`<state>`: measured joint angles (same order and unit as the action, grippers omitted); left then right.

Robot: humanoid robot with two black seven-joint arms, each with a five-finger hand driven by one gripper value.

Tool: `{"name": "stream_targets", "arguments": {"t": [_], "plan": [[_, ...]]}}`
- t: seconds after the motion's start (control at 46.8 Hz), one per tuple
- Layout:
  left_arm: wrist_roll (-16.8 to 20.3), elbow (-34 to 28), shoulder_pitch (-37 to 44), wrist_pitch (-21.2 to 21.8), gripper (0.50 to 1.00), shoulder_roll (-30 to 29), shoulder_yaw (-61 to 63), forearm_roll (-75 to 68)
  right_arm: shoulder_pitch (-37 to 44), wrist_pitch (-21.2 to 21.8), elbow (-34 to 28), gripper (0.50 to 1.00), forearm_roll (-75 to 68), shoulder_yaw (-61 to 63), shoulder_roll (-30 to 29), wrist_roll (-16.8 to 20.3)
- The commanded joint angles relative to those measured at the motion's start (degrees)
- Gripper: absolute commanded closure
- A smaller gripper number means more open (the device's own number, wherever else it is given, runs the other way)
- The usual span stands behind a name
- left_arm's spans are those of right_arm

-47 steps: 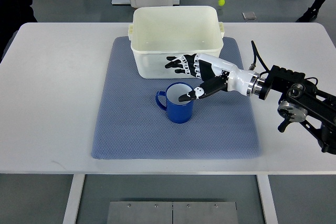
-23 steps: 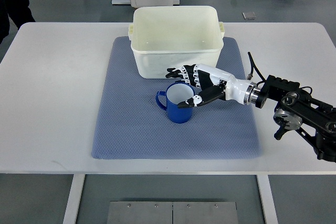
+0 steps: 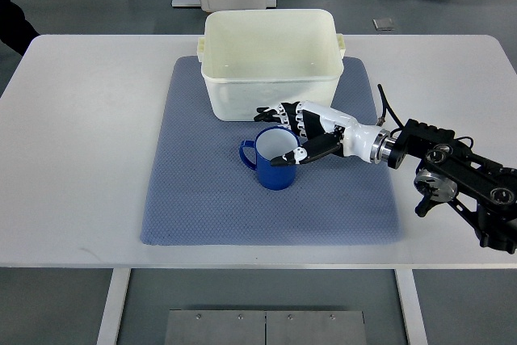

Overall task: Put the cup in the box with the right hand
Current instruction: 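Lower the right hand onto the blue mug rim and close fingers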

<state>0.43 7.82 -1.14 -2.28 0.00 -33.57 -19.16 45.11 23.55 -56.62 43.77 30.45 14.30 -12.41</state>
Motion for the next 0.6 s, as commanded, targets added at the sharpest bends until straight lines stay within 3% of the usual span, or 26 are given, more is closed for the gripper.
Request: {"name": "stream_targets", "arguments": {"t": [0.0, 0.578], "plan": [[0.0, 0.0, 0.0, 0.0, 0.5, 0.0, 0.0, 0.0, 0.0, 0.0, 0.1, 0.532, 0.1, -0.1, -0.1, 0.0], [0.0, 0.0, 0.0, 0.0, 0.5, 0.0, 0.0, 0.0, -0.2, -2.1, 1.7, 0.519, 0.1, -2.1, -1.6, 0.1]]}}
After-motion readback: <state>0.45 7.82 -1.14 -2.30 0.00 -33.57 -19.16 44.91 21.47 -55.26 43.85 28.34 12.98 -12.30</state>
